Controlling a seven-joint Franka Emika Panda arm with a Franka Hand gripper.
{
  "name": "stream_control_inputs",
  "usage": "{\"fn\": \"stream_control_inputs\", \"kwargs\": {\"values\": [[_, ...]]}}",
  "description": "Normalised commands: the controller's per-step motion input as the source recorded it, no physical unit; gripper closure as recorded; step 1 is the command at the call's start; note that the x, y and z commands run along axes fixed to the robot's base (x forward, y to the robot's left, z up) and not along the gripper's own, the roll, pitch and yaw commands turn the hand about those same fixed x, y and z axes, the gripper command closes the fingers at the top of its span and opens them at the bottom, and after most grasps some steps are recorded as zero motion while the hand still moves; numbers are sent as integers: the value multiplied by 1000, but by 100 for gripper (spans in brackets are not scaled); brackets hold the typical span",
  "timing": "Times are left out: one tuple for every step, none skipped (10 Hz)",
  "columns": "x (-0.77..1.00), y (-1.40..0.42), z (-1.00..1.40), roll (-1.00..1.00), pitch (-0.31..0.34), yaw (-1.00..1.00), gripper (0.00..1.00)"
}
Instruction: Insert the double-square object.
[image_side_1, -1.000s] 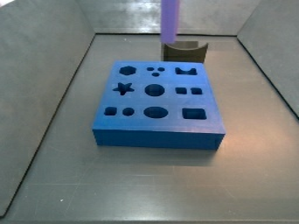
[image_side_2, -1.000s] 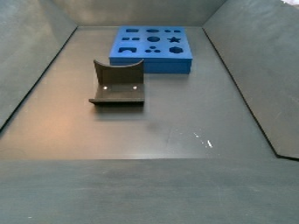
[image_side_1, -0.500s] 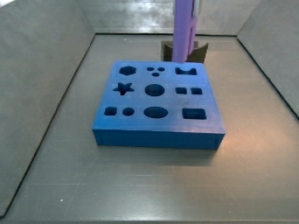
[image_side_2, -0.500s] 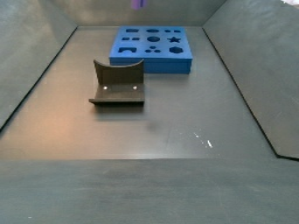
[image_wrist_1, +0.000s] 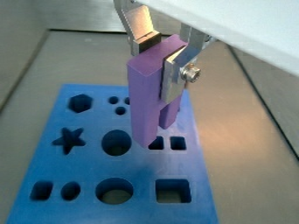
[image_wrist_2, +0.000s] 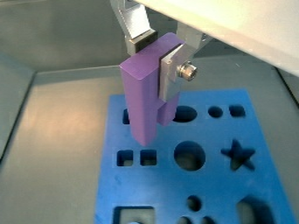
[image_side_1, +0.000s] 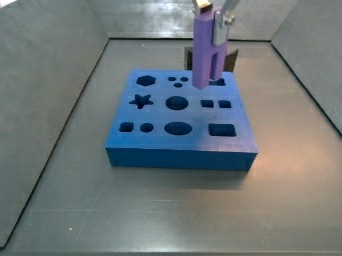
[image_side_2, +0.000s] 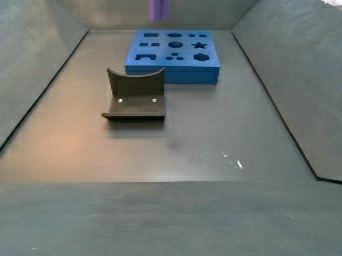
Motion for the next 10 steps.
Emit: {"fn": "stream_control_inputs", "kwargs": {"values": [[306,0,-263,80,0,-814,100],[217,0,-326,104,-4,-886,100],[37,0,-354,101,-16,-1000,100],[23,0,-351,100,-16,-1000,100],[0,0,-311,83,-4,-1000,100],[0,0,-240,60,0,-1000,100],[0,0,-194,43,0,-1000,100],[0,0,-197,44,0,-1000,100],[440,-34,-186,93,89,-511,100],[571,0,-229,39,143,-286,100]]}}
